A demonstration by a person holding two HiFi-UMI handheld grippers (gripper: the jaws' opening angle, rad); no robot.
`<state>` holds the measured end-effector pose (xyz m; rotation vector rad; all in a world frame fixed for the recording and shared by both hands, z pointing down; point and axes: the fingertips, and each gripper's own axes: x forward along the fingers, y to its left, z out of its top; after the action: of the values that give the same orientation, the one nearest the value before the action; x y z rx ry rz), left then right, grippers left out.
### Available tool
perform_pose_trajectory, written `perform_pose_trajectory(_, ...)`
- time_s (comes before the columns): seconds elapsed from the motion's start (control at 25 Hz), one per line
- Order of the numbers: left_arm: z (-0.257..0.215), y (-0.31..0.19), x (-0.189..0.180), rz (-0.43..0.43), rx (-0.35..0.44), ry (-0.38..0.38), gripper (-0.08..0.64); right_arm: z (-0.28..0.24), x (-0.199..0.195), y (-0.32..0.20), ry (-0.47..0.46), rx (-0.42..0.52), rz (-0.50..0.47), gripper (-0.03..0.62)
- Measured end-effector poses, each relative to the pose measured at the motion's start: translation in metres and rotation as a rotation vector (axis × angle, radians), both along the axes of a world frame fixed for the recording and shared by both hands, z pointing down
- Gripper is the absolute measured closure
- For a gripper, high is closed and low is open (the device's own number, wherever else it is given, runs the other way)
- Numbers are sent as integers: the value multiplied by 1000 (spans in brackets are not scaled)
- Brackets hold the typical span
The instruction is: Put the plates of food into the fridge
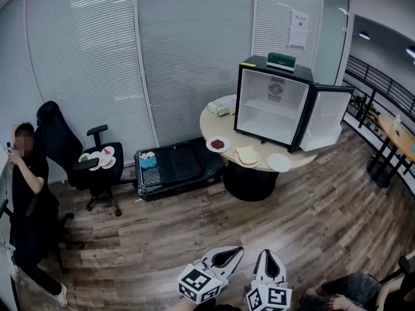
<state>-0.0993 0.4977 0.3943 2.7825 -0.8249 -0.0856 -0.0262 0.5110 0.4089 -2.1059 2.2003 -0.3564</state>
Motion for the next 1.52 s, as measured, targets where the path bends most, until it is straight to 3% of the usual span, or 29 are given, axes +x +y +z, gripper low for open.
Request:
perform_pose_trajectory(1.04,20,-1,-39,32,-17,-12,555,18,-22,0,1,-13,74,584)
perform_pose_trajectory(1.52,25,-64,-21,-11,-29,-19,555,26,-1,-69,-4,-27,41,584)
